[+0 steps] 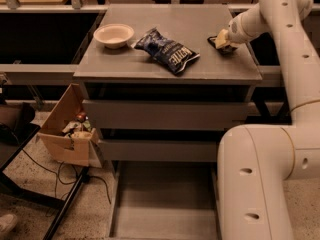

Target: Place rxbar chocolate into bottom drawer

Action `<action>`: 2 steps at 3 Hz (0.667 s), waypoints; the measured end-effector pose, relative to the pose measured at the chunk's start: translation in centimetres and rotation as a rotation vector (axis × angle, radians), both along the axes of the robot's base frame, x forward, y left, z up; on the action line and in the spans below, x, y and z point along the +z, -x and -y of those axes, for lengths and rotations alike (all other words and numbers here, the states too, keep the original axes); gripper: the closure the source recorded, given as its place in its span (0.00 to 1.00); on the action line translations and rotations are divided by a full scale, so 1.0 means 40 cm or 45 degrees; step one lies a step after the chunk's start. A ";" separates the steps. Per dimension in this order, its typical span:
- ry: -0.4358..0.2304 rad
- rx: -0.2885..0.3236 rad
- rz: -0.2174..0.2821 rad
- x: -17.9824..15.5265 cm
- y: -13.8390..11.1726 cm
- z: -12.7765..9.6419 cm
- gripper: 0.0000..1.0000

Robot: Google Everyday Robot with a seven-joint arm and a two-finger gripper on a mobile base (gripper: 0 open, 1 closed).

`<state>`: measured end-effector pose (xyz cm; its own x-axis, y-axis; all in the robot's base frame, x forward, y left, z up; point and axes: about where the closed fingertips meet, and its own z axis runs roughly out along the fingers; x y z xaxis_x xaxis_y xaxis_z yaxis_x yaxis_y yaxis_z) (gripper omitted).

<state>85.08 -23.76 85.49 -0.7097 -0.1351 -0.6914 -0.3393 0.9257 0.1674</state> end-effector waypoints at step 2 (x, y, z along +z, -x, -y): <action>-0.102 0.061 0.209 0.301 0.160 0.115 1.00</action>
Offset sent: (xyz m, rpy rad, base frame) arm -0.1474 -0.1071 0.2185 0.1116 -0.3021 0.0497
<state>78.68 -28.37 97.51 -0.5805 -0.1055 -0.8074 -0.4114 0.8937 0.1790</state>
